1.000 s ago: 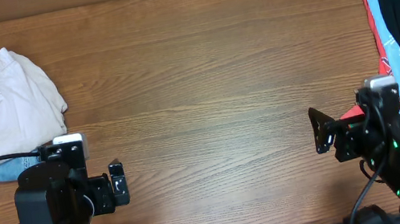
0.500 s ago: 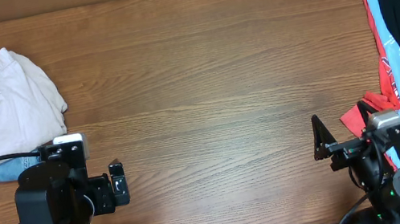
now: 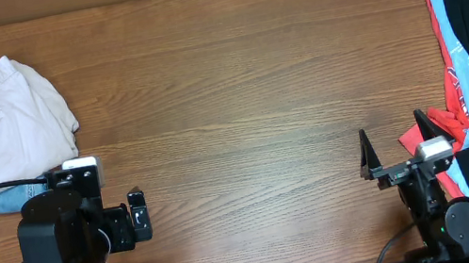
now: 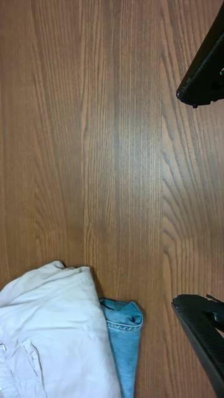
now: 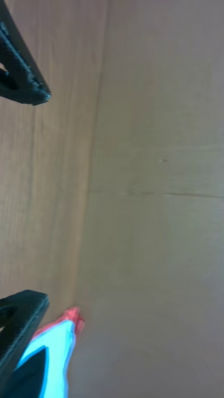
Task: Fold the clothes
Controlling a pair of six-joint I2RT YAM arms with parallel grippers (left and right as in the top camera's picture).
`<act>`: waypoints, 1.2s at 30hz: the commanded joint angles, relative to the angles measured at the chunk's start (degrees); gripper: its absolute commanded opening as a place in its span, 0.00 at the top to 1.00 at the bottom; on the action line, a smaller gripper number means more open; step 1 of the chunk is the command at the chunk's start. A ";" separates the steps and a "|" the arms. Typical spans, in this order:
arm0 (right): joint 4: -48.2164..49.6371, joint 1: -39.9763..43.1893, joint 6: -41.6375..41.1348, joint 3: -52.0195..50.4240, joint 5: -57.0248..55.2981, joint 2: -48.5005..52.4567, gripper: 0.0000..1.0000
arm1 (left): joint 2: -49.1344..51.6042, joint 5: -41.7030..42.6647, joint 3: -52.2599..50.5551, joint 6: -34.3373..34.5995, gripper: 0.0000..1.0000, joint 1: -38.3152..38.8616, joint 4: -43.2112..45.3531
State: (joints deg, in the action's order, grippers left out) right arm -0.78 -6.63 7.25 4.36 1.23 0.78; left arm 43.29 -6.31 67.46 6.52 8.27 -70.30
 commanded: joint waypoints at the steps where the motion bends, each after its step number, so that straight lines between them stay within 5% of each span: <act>1: 3.23 0.46 5.05 -3.69 0.11 -0.61 0.00 | -0.17 -0.72 0.07 1.01 0.00 0.37 0.04; 6: -4.02 0.55 4.72 -3.91 1.31 -0.61 0.00 | -0.17 -0.72 0.07 1.01 0.00 0.37 0.04; 36: -3.82 0.50 1.53 -3.91 1.40 -0.61 0.00 | -0.17 -0.72 0.07 1.01 0.00 0.37 0.04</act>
State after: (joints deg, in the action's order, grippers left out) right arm -4.95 -6.37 9.17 1.06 2.57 0.73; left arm 43.29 -6.28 67.46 6.52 8.27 -70.30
